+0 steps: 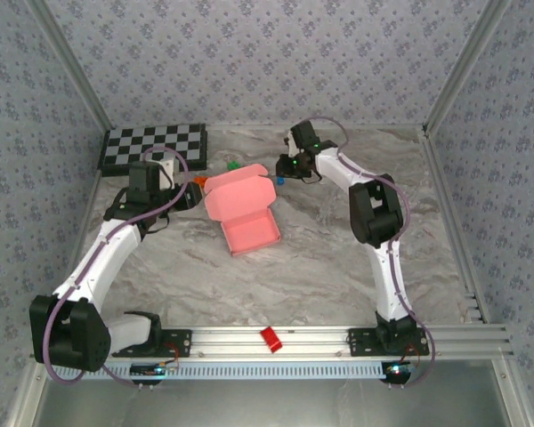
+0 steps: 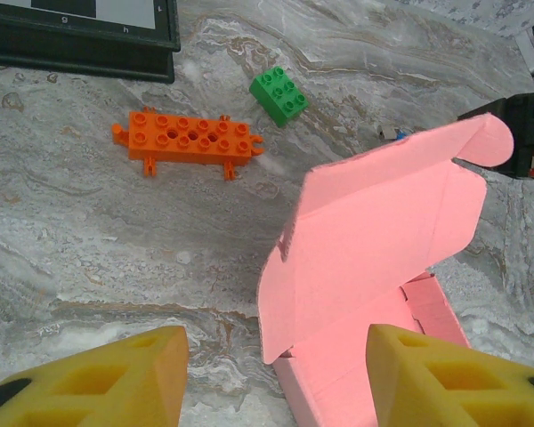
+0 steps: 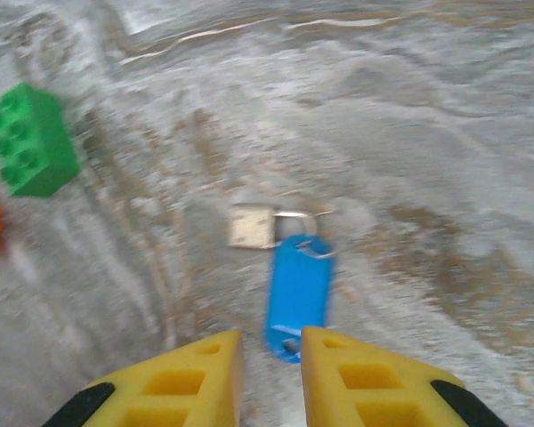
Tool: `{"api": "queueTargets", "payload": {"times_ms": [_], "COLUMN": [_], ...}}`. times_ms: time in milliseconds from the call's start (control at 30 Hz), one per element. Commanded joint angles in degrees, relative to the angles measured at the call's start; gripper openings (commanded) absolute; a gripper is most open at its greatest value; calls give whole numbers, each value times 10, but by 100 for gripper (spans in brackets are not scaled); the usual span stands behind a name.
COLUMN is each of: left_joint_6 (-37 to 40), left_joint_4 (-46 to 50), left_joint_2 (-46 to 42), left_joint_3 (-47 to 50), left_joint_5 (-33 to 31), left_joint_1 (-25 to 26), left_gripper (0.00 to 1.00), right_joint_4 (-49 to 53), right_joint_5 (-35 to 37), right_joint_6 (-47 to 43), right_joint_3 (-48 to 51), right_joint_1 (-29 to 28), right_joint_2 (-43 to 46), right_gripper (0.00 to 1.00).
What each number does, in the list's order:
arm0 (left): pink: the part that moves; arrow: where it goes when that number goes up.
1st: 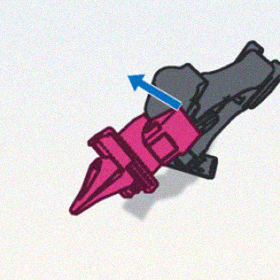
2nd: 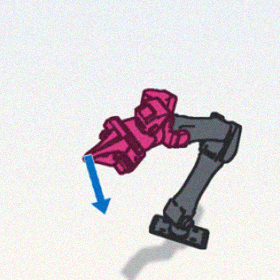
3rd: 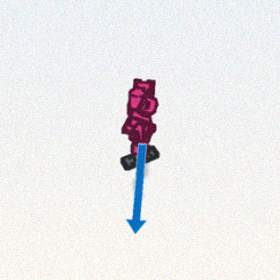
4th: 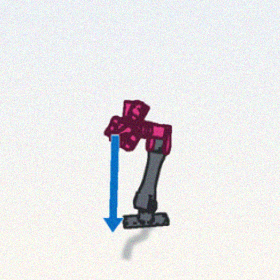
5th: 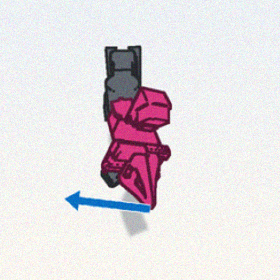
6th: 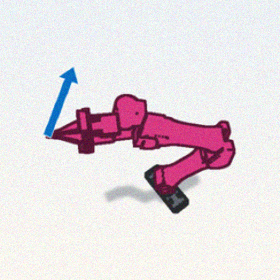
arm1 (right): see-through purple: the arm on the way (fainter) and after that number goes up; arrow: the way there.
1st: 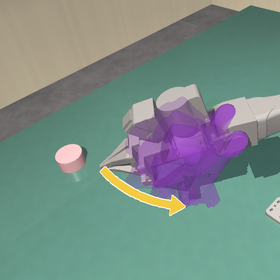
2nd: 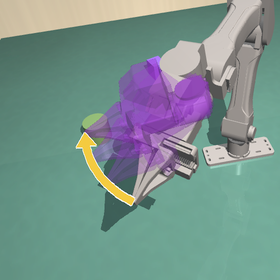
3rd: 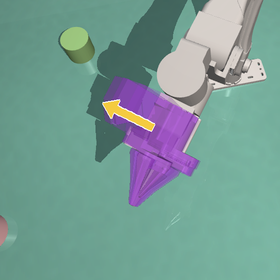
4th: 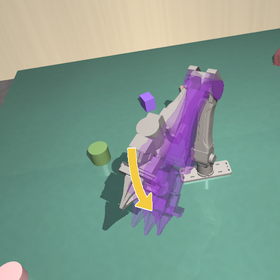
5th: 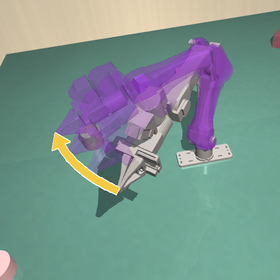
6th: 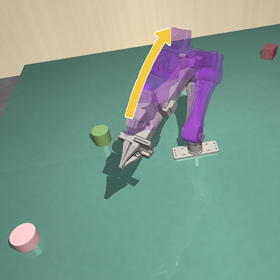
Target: Fold the paper box
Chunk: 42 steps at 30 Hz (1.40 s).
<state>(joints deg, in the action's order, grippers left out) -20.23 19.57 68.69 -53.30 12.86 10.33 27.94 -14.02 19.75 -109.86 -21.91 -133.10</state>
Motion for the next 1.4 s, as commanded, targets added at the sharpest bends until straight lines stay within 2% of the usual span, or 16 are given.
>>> {"api": "queueTargets", "payload": {"times_ms": [0, 500, 1033, 1367], "left_joint_6": [2, 6, 8, 9], "left_joint_4": [12, 10, 6, 5], "left_joint_2": [-7, -8, -10, -15], "left_joint_3": [-1, 3, 13, 17], "left_joint_5": [9, 8, 6, 4], "left_joint_1": [-3, -4, -4, -4], "left_gripper": [55, 55, 55, 55], "right_joint_4": [9, -21, 13, 46], "right_joint_5": [34, -70, -85, -58], "right_joint_6": [30, 110, 108, 95], "right_joint_3": [-24, -84, -129, -147], "right_joint_1": [9, 34, 29, 19], "right_joint_2": [-21, -85, -122, -133], "right_gripper": [26, 33, 31, 30]}}
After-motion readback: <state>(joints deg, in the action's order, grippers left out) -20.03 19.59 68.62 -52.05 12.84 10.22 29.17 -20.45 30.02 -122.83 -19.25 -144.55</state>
